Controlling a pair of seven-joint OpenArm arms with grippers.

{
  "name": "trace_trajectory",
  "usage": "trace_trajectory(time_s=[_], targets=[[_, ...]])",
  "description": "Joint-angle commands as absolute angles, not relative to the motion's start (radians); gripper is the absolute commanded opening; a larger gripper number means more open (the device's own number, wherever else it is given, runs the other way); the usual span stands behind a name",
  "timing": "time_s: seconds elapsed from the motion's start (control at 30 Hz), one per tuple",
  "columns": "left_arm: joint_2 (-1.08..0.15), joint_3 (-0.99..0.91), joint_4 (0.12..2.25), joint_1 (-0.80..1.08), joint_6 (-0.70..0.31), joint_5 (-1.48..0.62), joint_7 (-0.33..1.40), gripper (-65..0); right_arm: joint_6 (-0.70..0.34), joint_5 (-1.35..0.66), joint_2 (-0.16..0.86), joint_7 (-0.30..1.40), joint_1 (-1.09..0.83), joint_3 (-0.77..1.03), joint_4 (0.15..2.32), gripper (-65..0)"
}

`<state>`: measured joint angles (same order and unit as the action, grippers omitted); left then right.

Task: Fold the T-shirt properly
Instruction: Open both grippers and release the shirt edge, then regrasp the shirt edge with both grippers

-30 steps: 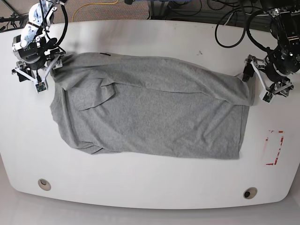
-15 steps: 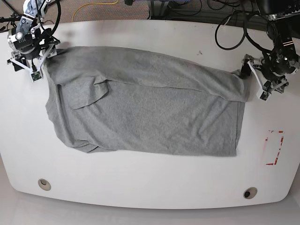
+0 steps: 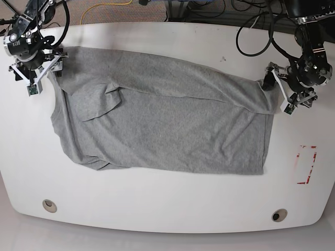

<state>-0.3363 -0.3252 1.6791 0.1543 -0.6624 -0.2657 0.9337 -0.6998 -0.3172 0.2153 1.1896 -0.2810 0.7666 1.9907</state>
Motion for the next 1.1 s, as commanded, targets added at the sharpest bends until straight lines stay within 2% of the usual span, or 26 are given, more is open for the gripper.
trace_trajectory(time_s=[0.0,0.33,0.53,0.77,1.07], targets=[[-0.349,-0.318,1.715,0.147,-0.661,-0.278,0.92,-8.3,-0.698,-0.39,0.234,1.218,-0.269,0.803,2.009,-18.2],[-0.34,-0.315,1.721,0.143,-0.661,-0.282,0.92,-8.3,-0.698,-0.435,0.231,1.271,-0.254,0.865,2.009,-18.4],[-0.294,-0.318,1.709,0.114,-0.661,-0.274,0.914,-8.3,-0.698,-0.424,0.183,1.274,-0.255,0.866,2.008,-18.4],[-0.274,-0.315,1.672,0.134,-0.656,-0.272,0.826,-8.3,-0.698,-0.309,0.145,1.245,-0.246,0.863,1.983,-18.4],[-0.277,-0.318,1.669,0.159,-0.656,-0.271,0.82,-8.3,-0.698,-0.257,0.142,1.202,-0.24,0.863,1.863,-18.4]])
